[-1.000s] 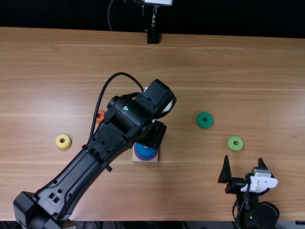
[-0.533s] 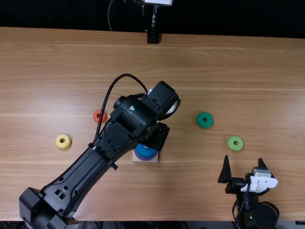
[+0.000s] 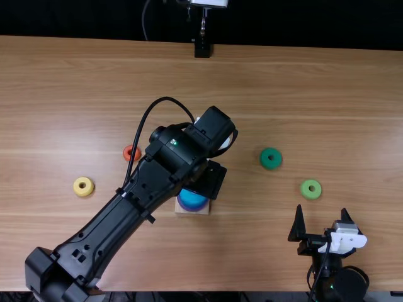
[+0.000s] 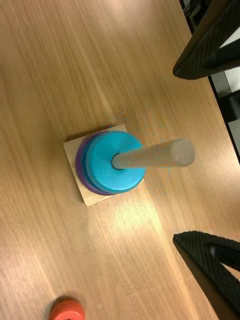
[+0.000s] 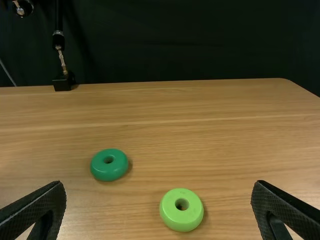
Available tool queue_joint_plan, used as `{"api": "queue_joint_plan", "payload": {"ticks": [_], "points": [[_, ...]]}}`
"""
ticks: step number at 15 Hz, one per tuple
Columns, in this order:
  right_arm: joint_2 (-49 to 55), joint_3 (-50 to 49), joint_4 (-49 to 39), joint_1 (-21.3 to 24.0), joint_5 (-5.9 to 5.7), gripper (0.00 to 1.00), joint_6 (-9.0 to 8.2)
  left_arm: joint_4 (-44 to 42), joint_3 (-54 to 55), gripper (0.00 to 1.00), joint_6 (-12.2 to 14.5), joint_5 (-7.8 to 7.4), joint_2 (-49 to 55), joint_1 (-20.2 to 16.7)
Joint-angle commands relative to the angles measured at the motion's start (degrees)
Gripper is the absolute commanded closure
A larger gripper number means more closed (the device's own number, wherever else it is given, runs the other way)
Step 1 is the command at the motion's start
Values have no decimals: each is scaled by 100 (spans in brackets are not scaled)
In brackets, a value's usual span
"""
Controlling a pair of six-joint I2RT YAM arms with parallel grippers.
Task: Build the Hanoi tower: stack the rings onto the peg from bottom to top in this color order: purple, dark blue, light blue, dark green, light green, yellow, orange.
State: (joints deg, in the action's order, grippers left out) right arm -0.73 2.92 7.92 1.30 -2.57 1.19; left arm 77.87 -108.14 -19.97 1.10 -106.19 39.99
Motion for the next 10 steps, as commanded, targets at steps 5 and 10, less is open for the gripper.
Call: {"api": "queue_joint_plan", "payload": {"ticks": [5, 10], "points": [[73, -160, 15, 90, -38, 0, -14, -66, -146, 0, -71, 48, 222, -729], [73, -160, 15, 90, -38, 0, -14, -1226, 337, 0, -60, 37, 1514, -1916]]}}
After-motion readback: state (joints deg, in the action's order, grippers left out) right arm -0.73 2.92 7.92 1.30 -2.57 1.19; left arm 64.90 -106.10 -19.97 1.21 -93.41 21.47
